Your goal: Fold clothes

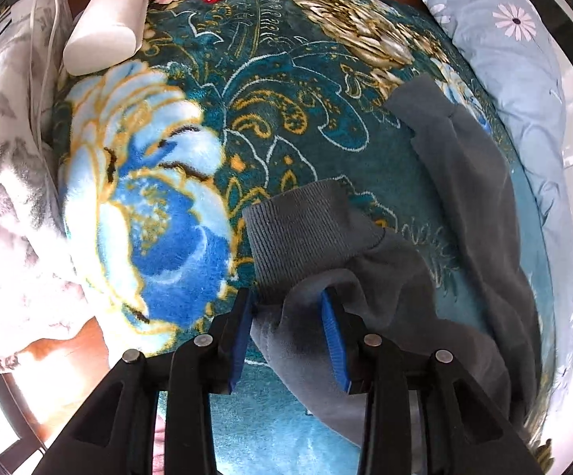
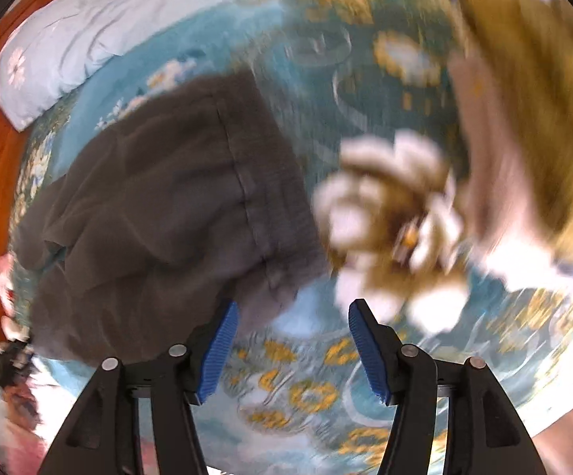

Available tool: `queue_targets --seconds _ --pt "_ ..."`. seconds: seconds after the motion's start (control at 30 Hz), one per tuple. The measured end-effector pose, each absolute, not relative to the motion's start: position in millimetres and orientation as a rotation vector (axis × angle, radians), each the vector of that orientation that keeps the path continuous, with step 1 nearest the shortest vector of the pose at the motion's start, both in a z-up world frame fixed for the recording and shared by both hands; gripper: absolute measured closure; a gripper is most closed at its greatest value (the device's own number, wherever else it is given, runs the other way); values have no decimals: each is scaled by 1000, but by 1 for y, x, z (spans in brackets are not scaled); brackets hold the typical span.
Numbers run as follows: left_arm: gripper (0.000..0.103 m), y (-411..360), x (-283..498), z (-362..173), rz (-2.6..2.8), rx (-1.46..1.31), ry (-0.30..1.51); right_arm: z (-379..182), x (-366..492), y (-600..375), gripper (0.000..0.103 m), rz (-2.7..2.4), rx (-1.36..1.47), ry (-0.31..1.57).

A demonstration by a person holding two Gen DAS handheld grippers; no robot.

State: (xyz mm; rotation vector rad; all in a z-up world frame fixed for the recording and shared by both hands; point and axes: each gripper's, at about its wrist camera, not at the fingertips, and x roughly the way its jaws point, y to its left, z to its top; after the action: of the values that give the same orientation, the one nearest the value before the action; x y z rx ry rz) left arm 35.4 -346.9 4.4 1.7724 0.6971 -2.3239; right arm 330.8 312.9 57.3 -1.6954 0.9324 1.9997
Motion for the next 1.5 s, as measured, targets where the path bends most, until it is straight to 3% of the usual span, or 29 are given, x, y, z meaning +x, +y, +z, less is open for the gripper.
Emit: queue_targets --seconds 0.27,0.37,0.43,0.47,0.5,0.57,0.73,0.87,1.03,1.17,1.3,1.37,1.4,1.5 --pt "54 -358 48 -6 -2236 1815 832 9 323 303 43 1959 -1582 1325" --pt "54 -359 53 -6 -2219 1808 902 2 324 301 70 1912 -1536 1437" --pt "69 -360 56 -5 -2212 1782 942 4 325 302 84 1891 -1495 1488" --pt "83 -361 56 -3 -2212 1767 968 8 326 303 88 1891 -1481 1499" --pt "90 -362 57 -1 -2211 1746 994 14 325 303 91 1899 -1470 1498" --pt "96 -365 58 13 -2214 1661 1029 33 323 303 92 1942 -1457 1467" --pt "97 -373 65 72 -2229 1485 1124 90 336 292 93 2006 -1514 1475" --pt "97 -385 66 96 -2067 1539 1131 132 340 284 94 2024 -1579 1531" --pt "96 -352 6 119 -2095 1626 1062 149 282 307 94 2001 -1572 1587" --pt "95 -318 -61 107 -2037 1758 908 134 230 333 92 1906 -1608 1623" --pt "95 -299 -110 72 -1889 1868 914 117 187 353 90 1837 -1622 1634" --pt "89 -295 -122 62 -1905 1848 1147 114 172 361 90 1843 -1593 1608" --pt "72 -294 -127 59 -1949 1823 1300 113 166 365 90 1860 -1568 1592" --pt "52 -292 -134 57 -2095 1739 1675 104 155 378 90 1906 -1484 1554"
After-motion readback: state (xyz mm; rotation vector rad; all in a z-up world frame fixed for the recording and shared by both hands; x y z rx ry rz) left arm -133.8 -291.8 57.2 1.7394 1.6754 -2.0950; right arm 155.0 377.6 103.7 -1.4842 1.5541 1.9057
